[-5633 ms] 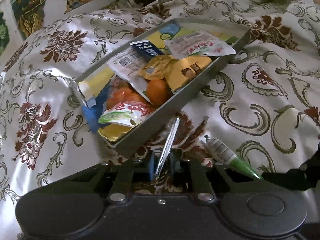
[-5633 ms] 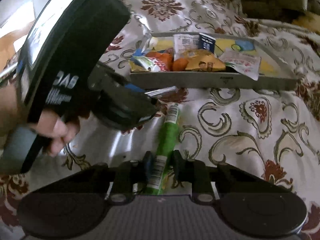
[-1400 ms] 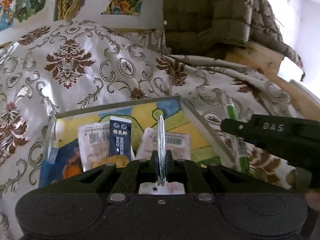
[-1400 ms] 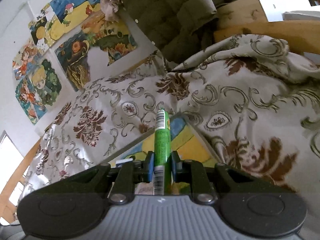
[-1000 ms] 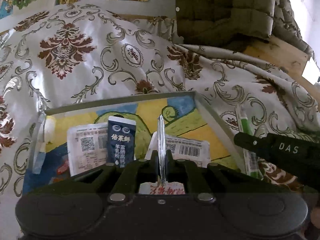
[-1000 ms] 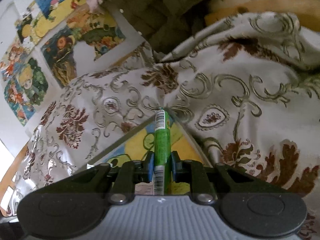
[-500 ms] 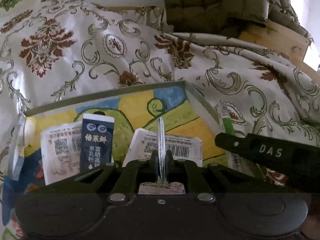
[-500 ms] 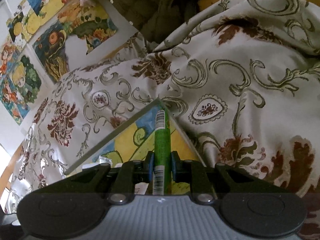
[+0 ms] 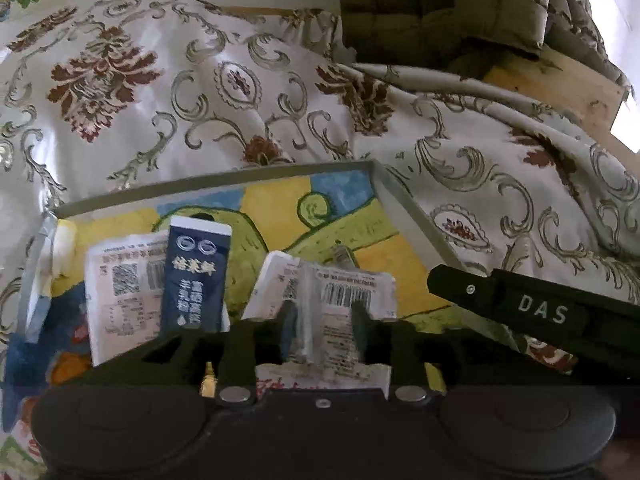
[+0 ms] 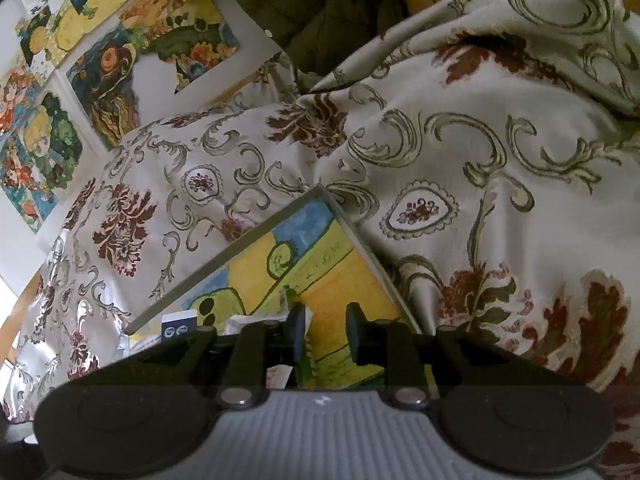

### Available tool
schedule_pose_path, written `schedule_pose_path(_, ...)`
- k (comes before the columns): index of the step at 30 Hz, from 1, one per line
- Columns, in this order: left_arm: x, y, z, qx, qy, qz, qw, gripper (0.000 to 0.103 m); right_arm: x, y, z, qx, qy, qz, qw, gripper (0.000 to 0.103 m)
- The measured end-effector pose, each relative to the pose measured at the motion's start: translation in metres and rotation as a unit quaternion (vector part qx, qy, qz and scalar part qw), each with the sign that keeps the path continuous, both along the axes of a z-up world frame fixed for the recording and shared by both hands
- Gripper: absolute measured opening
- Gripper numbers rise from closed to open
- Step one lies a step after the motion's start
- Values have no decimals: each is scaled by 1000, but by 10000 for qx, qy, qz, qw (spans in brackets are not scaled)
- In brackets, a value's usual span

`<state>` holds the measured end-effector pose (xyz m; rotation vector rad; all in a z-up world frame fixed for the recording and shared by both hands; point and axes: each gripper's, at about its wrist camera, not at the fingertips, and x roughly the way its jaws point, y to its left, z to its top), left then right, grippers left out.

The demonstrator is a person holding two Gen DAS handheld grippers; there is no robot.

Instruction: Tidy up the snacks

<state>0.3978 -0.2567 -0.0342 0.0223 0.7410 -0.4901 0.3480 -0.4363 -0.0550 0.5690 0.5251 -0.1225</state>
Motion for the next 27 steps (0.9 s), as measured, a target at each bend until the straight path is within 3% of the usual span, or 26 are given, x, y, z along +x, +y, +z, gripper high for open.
schedule_pose_path(4, -4, 7, 10, -77, -68, 136, 9999, 66, -7, 0, 11, -102, -173, 58, 9998, 43)
schedule_pose_path(9, -16, 26, 25, -128, -355, 346, 9987, 86, -24, 4, 27, -362, -484, 161, 9980, 65)
schedule_pose_path(13, -28, 43, 36, -149, -567, 557, 9967, 101, -40, 7, 38, -623, -643, 202, 9958, 77)
schedule_pose_path(15, -33, 52, 40, -192, -618, 672, 9956, 102, -50, 9, 45, -748, -725, 207, 9943, 89)
schedule_pose_path(21, -59, 79, 56, -420, -682, 1003, 9917, 102, -78, 5, 68, -689, -1063, -59, 9919, 103)
schedule_pose_path(27, -97, 105, 79, -276, -984, 1289, 9864, 102, -102, 10, 81, -634, -1249, -155, 9900, 103)
